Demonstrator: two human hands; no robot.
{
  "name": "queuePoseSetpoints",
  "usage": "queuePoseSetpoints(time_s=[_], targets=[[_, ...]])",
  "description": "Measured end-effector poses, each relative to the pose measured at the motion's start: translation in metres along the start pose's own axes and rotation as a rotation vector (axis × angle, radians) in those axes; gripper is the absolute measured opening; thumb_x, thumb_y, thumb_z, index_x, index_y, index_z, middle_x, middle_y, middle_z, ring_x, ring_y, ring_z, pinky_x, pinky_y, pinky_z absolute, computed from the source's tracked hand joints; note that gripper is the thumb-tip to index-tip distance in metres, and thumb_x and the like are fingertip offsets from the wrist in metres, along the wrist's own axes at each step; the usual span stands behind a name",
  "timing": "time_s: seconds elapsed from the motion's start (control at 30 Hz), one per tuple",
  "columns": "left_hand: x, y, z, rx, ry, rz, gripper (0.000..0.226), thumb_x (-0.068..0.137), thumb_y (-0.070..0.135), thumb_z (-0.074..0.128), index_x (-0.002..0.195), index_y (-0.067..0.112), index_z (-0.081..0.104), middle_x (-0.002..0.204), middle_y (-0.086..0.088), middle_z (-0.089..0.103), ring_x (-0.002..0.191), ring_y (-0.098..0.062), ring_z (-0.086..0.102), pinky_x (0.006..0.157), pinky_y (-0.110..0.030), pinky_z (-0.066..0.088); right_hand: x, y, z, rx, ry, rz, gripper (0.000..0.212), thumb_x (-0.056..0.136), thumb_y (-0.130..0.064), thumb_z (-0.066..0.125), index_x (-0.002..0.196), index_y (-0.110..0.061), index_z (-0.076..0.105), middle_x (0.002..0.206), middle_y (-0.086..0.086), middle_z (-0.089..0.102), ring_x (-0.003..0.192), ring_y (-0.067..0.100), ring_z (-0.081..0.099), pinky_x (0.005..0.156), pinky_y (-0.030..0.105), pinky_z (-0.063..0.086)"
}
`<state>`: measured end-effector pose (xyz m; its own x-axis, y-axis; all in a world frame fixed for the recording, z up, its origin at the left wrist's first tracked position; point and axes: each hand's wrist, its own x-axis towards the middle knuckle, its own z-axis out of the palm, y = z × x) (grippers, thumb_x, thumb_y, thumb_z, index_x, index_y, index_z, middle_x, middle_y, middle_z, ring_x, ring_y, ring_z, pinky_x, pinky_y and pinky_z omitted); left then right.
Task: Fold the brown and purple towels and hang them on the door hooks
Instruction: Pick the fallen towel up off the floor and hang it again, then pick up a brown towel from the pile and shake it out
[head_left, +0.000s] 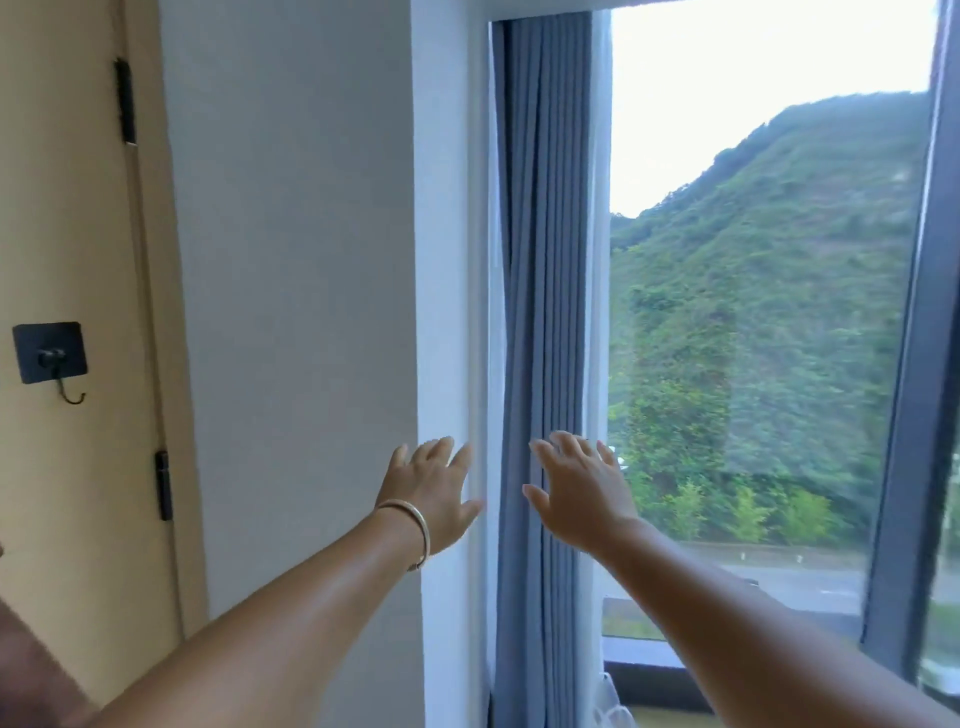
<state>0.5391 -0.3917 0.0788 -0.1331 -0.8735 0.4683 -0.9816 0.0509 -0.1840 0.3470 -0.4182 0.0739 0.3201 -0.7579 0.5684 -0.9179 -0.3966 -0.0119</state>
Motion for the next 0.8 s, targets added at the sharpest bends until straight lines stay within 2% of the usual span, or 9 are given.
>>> queuePoseSetpoints(time_s=[0.2,0.37,0.53,0.67,0.8], targets=[[0.011,0.141,0.020,-0.104,-0.094,0.189,0.072,0.095,0.058,0.034,0.153,0.024,0.010,0.158,-0.003,0.020,0.145,-0.022,0.018,0.116,-0.050,0.018,-0.104,0.111,-0.014,-0.110,-0.120,0.276,0.058,0.093,-0.048,0.049,0.144,-0.026,0.035,0.151,0.005,0.034,0.140,0.024,0.031,0.115,0.048,0.019],[-0.007,0.278,0.032,-0.187,-0.187,0.354,0.068,0.094,0.058,0.038,0.152,0.028,0.016,0.157,-0.003,0.024,0.145,-0.023,0.022,0.116,-0.052,0.016,-0.206,0.197,-0.032,-0.155,-0.175,0.476,0.054,0.092,-0.048,0.051,0.140,-0.026,0.040,0.147,0.002,0.040,0.137,0.024,0.033,0.113,0.048,0.023],[-0.061,0.420,0.056,-0.220,-0.266,0.566,0.067,0.093,0.058,0.039,0.149,0.027,0.021,0.153,-0.003,0.032,0.137,-0.026,0.035,0.110,-0.050,0.026,-0.334,0.276,-0.041,-0.232,-0.309,0.692,0.053,0.092,-0.047,0.049,0.140,-0.024,0.040,0.144,0.004,0.040,0.135,0.025,0.034,0.112,0.049,0.024],[-0.114,0.515,0.074,-0.221,-0.348,0.743,0.066,0.094,0.057,0.038,0.150,0.026,0.019,0.152,-0.005,0.031,0.139,-0.026,0.031,0.113,-0.052,0.021,-0.445,0.323,-0.045,-0.283,-0.421,0.870,0.049,0.092,-0.049,0.047,0.134,-0.024,0.042,0.142,0.005,0.041,0.132,0.026,0.037,0.107,0.050,0.026],[-0.163,0.601,0.083,-0.228,-0.405,0.886,0.062,0.096,0.055,0.036,0.148,0.026,0.021,0.150,-0.003,0.033,0.136,-0.024,0.035,0.111,-0.049,0.024,-0.539,0.348,-0.055,-0.316,-0.488,1.055,0.048,0.094,-0.050,0.044,0.135,-0.025,0.043,0.141,0.004,0.042,0.126,0.024,0.042,0.102,0.045,0.030]])
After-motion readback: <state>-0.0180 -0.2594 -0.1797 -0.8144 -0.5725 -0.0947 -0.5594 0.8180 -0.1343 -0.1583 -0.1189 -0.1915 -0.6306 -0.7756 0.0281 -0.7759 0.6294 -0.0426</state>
